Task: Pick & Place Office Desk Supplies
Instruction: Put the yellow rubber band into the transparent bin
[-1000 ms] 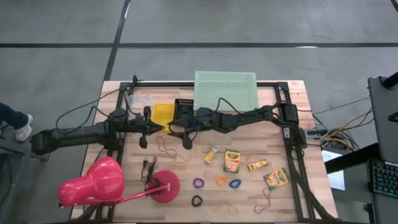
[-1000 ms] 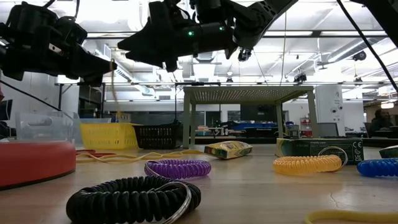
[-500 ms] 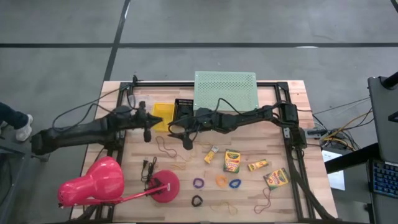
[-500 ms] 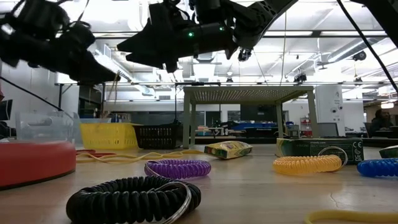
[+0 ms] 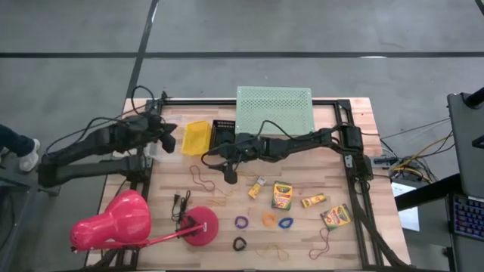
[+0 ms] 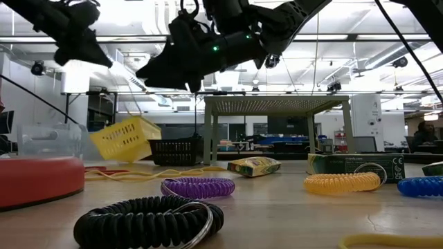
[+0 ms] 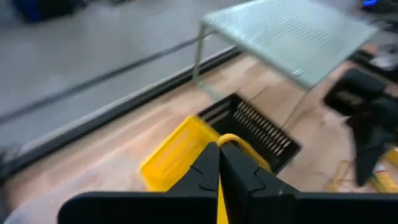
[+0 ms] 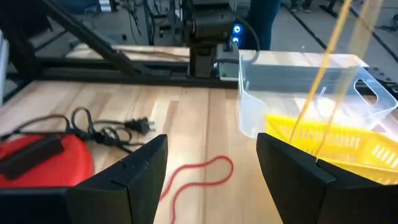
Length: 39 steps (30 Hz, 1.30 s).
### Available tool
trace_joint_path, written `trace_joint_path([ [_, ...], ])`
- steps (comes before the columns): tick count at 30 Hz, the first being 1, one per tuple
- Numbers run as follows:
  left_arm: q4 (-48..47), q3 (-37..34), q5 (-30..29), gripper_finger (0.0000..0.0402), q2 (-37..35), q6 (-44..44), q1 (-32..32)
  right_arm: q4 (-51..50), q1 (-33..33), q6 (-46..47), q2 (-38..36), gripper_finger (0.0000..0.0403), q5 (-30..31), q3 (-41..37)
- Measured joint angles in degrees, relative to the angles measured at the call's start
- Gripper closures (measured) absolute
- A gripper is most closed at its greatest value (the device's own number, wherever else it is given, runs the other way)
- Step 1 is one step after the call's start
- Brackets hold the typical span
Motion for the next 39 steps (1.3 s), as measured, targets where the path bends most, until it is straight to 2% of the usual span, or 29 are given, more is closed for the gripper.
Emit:
trace_joint_path([
  [10, -2.32, -1.10, -0.69, 0.0396, 7.73, 0.79, 0.02, 0.48, 1.09, -3.08, -0.88, 0.0165, -1.07, 0.02],
  [18, 3.40, 0.39, -0.05, 0.0396, 11.14, 3.05, 0.02, 0.96, 1.20, -4.34, -1.20, 0.0165, -1.44, 0.02],
  [22, 8.39, 0.37, 6.59, 0.0396, 11.09, 6.26, 0.02, 0.77, 1.19, -4.20, -1.20, 0.0165, -1.42, 0.02],
  [27, 10.10, 0.06, 15.79, 0.0396, 11.66, 6.86, 0.02, 0.74, 1.19, -4.21, -1.20, 0.0165, -1.41, 0.02],
  [33, 10.38, -2.75, 17.34, 0.0396, 12.35, 6.89, 0.00, 0.73, 1.19, -4.21, -1.20, 0.0165, -1.39, 0.02],
  [39, 11.81, -5.45, 24.60, 0.0396, 12.71, 7.32, 0.00, 0.75, 1.19, -4.39, -1.20, 0.0165, -1.35, 0.02],
])
